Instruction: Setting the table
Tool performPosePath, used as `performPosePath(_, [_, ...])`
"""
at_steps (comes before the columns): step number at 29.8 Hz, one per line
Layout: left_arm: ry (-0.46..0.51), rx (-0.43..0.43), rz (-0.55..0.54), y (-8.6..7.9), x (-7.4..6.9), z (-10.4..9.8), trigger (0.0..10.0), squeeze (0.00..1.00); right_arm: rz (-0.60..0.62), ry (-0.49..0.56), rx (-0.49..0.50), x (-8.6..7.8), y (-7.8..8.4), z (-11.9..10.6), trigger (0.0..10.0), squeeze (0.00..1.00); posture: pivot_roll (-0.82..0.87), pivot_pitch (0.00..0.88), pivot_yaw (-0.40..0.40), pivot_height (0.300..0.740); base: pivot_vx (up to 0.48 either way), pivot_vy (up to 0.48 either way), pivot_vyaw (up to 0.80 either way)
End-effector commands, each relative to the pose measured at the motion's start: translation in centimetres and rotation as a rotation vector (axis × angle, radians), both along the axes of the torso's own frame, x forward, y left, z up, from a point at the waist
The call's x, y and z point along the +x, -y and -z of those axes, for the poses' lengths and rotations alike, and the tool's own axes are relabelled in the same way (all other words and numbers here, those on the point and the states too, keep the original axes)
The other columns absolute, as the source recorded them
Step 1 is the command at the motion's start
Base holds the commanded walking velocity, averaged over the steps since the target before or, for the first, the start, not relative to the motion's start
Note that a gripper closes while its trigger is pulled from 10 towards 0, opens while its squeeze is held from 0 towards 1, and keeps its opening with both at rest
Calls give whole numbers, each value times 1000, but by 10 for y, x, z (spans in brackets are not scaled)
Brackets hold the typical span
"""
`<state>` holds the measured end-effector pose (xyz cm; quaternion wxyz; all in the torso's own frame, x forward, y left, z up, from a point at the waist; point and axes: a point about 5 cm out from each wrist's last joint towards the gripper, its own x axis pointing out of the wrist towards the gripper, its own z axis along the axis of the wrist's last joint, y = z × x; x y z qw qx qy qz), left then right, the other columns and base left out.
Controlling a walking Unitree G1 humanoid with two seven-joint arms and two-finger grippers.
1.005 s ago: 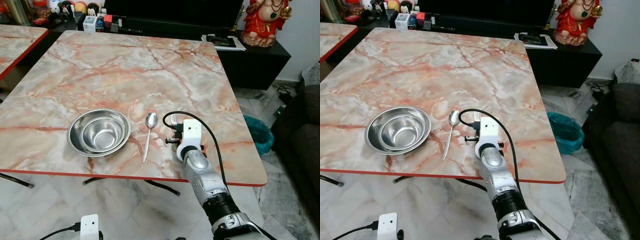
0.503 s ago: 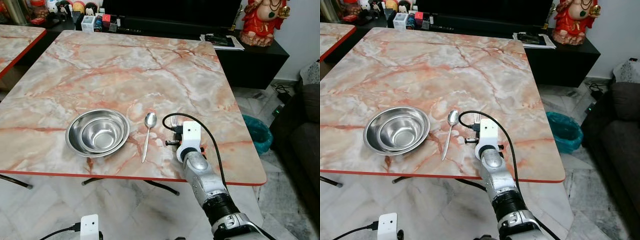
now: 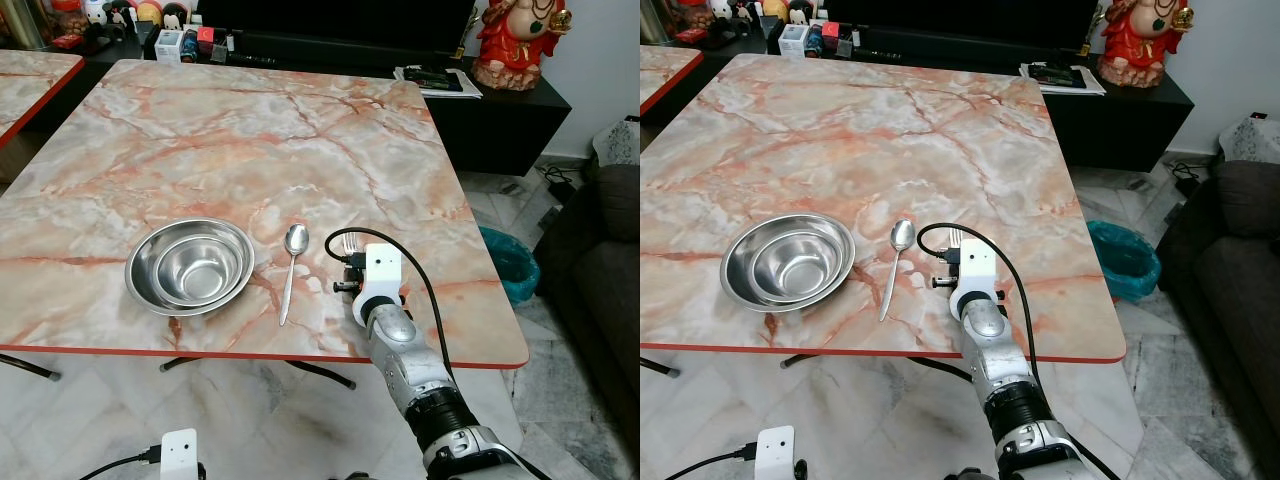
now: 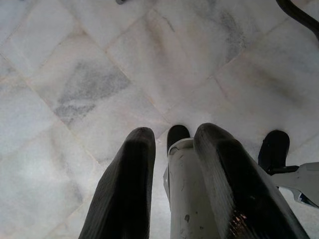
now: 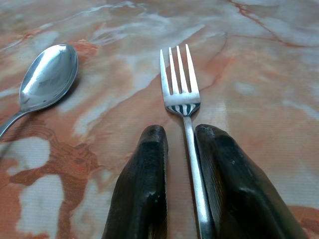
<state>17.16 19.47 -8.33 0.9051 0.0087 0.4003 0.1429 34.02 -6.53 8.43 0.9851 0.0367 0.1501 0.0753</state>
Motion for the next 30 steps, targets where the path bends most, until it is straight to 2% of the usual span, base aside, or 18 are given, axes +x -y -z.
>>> performPosePath(1, [-32,-8,-8,3,-6,4,10000,0,0,5,4,2,-2,-2,10000,1000,45,119,-119,715,0,0,0])
performPosePath(17, [-34,-10,-5,3,-6,4,10000,0,-11,36,19,5,-4,-10,10000,1000,44,113,-118,715,0,0,0])
performPosePath(18, [-33,-10,-5,3,-6,4,10000,0,-11,44,19,5,-4,-11,10000,522,42,114,-117,715,0,0,0])
performPosePath(19, [-33,-10,-4,3,-6,4,10000,0,-13,73,20,5,-3,-15,10000,0,40,112,-118,715,0,0,0])
performPosePath(23, [-32,-11,-3,4,-5,4,10000,0,-24,131,23,6,-3,-22,10000,0,40,112,-119,715,0,0,0])
performPosePath(24, [-32,-13,-3,4,-5,4,10000,0,-42,182,42,6,-4,-30,10000,0,37,113,-120,715,0,0,0])
performPosePath(28, [-29,-17,-7,5,-5,4,10000,0,-62,241,68,5,-6,-40,10000,0,37,113,-120,715,0,0,0])
performPosePath(30, [-29,-18,-8,5,-6,4,10000,0,-81,302,85,5,-8,-50,10000,0,38,110,-121,715,0,0,0])
